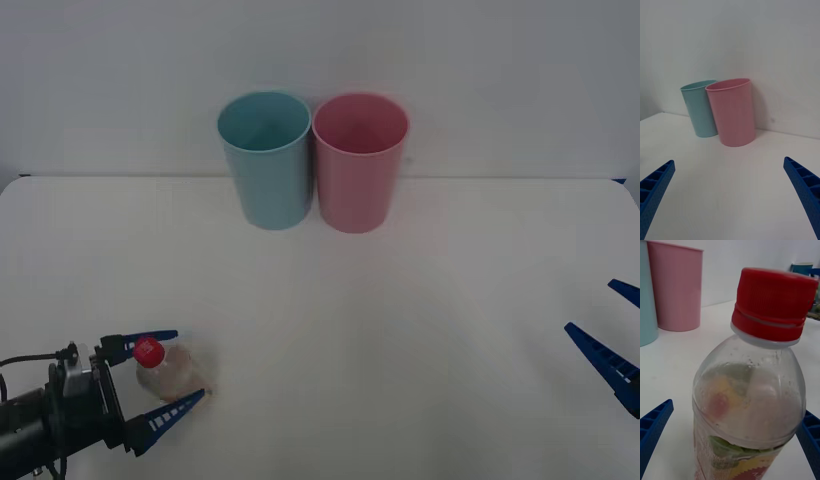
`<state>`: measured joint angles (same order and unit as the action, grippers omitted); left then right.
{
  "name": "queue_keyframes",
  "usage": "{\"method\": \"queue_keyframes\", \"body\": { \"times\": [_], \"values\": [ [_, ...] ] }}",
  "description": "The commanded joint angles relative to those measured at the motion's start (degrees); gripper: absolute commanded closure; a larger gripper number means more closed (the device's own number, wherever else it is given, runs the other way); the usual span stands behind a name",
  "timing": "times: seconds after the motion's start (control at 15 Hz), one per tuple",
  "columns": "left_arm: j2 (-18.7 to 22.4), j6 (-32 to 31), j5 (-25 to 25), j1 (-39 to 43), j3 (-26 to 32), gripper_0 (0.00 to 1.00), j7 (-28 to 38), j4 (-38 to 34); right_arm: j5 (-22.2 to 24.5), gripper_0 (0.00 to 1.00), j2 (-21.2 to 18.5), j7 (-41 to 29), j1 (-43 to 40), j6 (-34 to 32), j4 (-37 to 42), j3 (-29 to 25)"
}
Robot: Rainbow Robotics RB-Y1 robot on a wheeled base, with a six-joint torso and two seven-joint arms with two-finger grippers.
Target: Grasp the object on the table and drop it into the matching bin: aluminum can to the light blue bin, PET bottle to the pink bin.
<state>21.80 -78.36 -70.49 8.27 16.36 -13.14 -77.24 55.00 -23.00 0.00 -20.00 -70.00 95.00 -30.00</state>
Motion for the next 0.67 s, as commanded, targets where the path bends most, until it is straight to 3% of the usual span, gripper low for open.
{"method": "queue_keyframes", "body": {
  "times": [0.07, 0.2, 0.27, 0.33, 0.67],
  "values": [
    [0.00, -0.04, 0.00, -0.19, 0.25, 0.23, -0.04, 0.08, 0.00, 0.00, 0.00, 0.00, 0.00, 0.00, 0.00, 0.00],
    [0.09, -0.31, 0.00, -0.45, 0.61, 0.80, -0.30, 0.08, 0.00, 0.00, 0.00, 0.00, 0.00, 0.00, 0.00, 0.00],
    [0.09, -1.01, 0.00, -0.72, 0.96, 0.91, -0.66, 0.08, 0.00, 0.00, 0.00, 0.00, 0.00, 0.00, 0.00, 0.00],
    [0.18, -1.62, 0.00, -0.89, 1.13, 0.99, -1.01, 0.08, 0.00, 0.00, 0.00, 0.00, 0.00, 0.00, 0.00, 0.00],
    [0.26, -1.36, -0.08, -0.98, 1.92, 1.00, -0.66, 0.08, 0.00, 0.00, 0.00, 0.00, 0.00, 0.00, 0.00, 0.00]
  ]
}}
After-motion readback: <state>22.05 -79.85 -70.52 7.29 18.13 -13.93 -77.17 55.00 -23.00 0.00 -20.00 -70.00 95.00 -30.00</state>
